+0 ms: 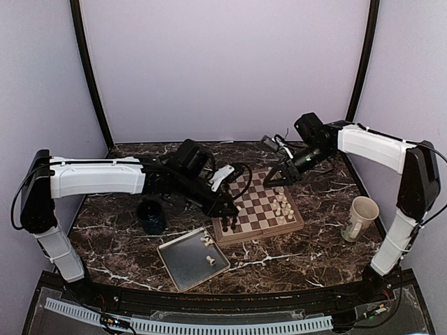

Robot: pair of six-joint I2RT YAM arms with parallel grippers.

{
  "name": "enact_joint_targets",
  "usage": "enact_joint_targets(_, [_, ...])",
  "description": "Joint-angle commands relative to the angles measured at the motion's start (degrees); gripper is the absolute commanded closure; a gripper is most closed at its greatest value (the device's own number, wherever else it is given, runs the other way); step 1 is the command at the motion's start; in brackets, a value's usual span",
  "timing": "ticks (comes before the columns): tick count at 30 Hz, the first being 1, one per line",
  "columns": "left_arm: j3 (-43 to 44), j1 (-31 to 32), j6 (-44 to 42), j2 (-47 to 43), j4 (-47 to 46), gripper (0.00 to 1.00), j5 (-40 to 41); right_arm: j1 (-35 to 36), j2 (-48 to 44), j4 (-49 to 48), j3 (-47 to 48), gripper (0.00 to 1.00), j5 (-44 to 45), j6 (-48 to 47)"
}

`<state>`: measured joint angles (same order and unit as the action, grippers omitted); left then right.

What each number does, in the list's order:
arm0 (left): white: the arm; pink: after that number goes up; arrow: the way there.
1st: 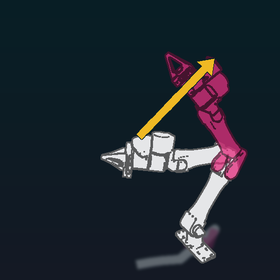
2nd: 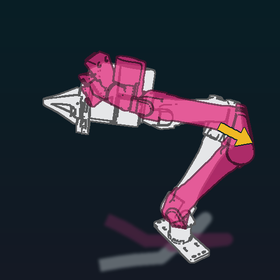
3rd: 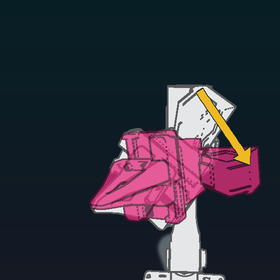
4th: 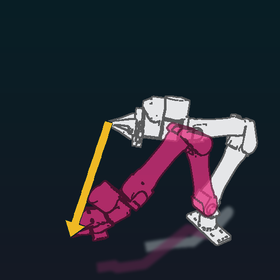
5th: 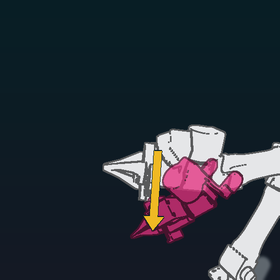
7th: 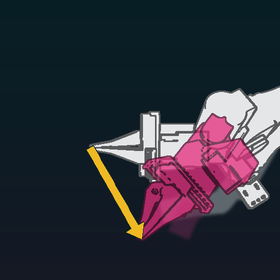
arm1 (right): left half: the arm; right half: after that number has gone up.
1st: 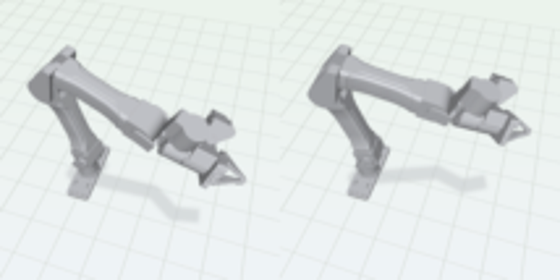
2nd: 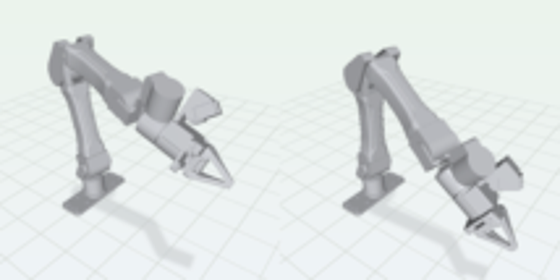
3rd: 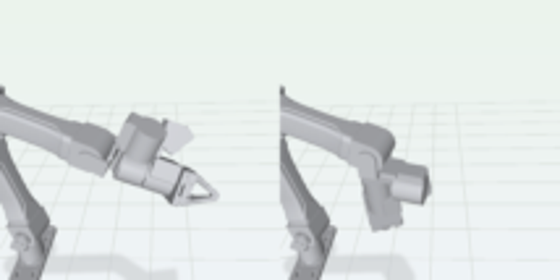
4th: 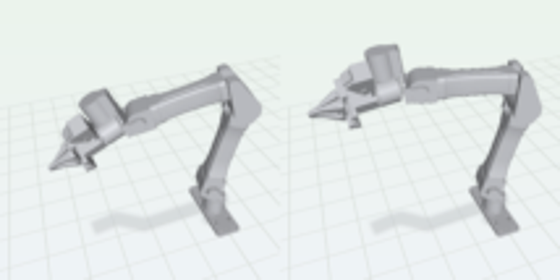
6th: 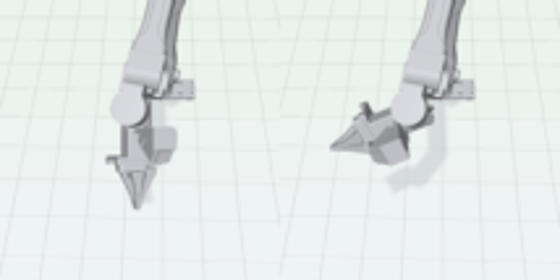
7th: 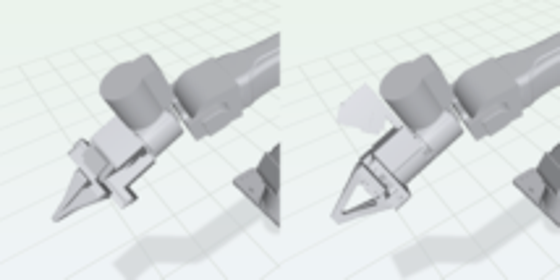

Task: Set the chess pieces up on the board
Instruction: Pass from the left arm to the right

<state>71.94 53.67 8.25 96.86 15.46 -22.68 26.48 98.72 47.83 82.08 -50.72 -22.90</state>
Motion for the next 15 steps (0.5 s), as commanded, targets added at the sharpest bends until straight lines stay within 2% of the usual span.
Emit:
enact_joint_targets(1, [12.23, -1.72, 11.91, 7.79, 6.58, 0.91, -14.42, -5.90, -6.17, -3.00, -3.42, 0.65, 3.11, 1.24])
enact_joint_targets(4, [17.51, -3.11, 19.61, 13.79, 7.68, 0.92, -19.99, -7.79, -11.28, -5.11, -7.32, 0.65, 7.02, 0.87])
enact_joint_targets(7, [19.52, -3.91, 24.85, 16.66, 4.54, 0.93, -27.12, -7.51, -16.51, -6.87, -11.67, 0.64, 8.69, -2.49])
enact_joint_targets(9, [21.08, -4.20, 25.57, 18.21, 4.58, 0.93, -29.99, -6.22, -19.60, -6.48, -13.82, 0.62, 9.86, -7.80])
enact_joint_targets(11, [21.77, -4.72, 26.12, 18.98, 4.37, 0.93, -32.34, -3.60, -21.98, -4.79, -15.35, 0.60, 13.14, -16.92])
enact_joint_targets(15, [20.60, -5.85, 29.49, 19.90, 1.24, 0.92, -38.77, 2.35, -21.34, -1.96, -14.11, 0.58, 19.14, -25.90])
